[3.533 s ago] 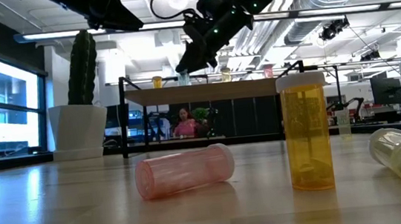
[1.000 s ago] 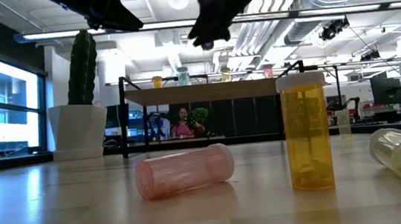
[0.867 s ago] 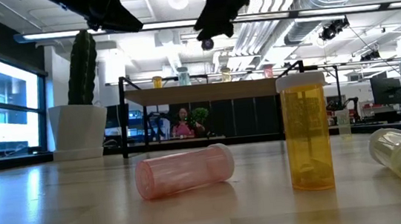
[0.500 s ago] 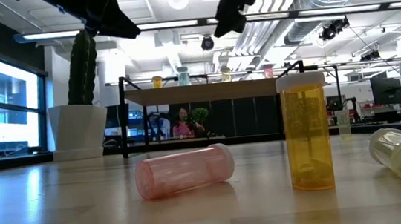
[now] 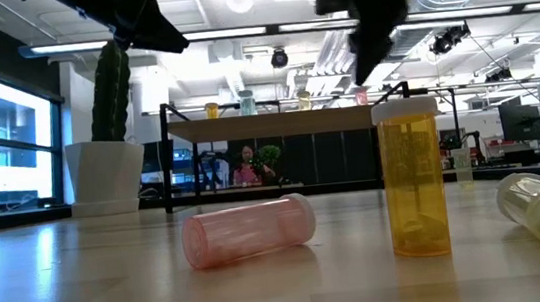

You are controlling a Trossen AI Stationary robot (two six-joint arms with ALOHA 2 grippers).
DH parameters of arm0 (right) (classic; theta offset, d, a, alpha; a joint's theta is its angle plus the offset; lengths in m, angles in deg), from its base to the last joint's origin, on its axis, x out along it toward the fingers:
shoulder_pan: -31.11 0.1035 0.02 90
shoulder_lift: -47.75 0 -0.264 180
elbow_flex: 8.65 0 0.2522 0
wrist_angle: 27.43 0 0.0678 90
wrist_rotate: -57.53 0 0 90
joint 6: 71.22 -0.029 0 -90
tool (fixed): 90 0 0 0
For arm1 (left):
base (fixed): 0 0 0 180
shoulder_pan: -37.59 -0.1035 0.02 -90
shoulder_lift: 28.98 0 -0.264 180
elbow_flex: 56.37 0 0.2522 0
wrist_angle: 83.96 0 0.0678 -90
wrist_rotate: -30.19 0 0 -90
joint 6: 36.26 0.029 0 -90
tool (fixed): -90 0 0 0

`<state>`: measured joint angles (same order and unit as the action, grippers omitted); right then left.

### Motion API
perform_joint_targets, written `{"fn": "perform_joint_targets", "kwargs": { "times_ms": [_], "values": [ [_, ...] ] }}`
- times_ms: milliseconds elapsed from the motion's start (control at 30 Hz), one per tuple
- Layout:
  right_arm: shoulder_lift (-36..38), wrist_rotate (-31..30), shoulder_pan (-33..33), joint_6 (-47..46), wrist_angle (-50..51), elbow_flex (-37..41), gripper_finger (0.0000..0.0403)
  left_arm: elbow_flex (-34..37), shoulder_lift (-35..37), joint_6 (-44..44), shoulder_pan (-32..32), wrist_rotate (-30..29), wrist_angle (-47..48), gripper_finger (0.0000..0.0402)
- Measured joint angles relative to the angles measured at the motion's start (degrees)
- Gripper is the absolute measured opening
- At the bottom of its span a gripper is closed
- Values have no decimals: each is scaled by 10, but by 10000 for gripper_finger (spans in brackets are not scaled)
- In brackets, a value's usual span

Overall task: Pick and place medicine bottles onto shelf by color
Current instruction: Put the top yellow pill bottle on the shelf

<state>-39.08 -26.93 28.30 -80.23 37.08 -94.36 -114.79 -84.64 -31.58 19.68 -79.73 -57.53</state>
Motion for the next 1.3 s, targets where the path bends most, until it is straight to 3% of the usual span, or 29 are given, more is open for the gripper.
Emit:
{"fn": "perform_joint_targets", "kwargs": {
  "times_ms": [133, 400, 500, 700, 800, 1033, 1167, 1300],
  "values": [
    [65, -36, -1, -35, -13, 63, 195, 0, 0, 0, 0, 0, 0, 197],
    [212, -165, -2, -95, -20, 140, 195, 0, 0, 0, 0, 0, 0, 197],
    [263, -253, -2, -117, -25, 150, 195, 0, 0, 0, 0, 0, 0, 197],
    [332, -485, -2, -183, -21, 156, 195, 0, 0, 0, 0, 0, 0, 197],
    [347, -553, -7, -209, -21, 156, 195, 0, 0, 0, 0, 0, 0, 197],
    [350, -556, -106, -285, 29, 156, 195, 0, 0, 0, 0, -1, 0, 197],
    [350, -495, -182, -302, 43, 156, 195, 0, 0, 5, 0, -2, 0, 197],
    [350, -383, -258, -302, 43, 156, 195, 0, 0, 9, 0, -2, 0, 197]
  ]
}}
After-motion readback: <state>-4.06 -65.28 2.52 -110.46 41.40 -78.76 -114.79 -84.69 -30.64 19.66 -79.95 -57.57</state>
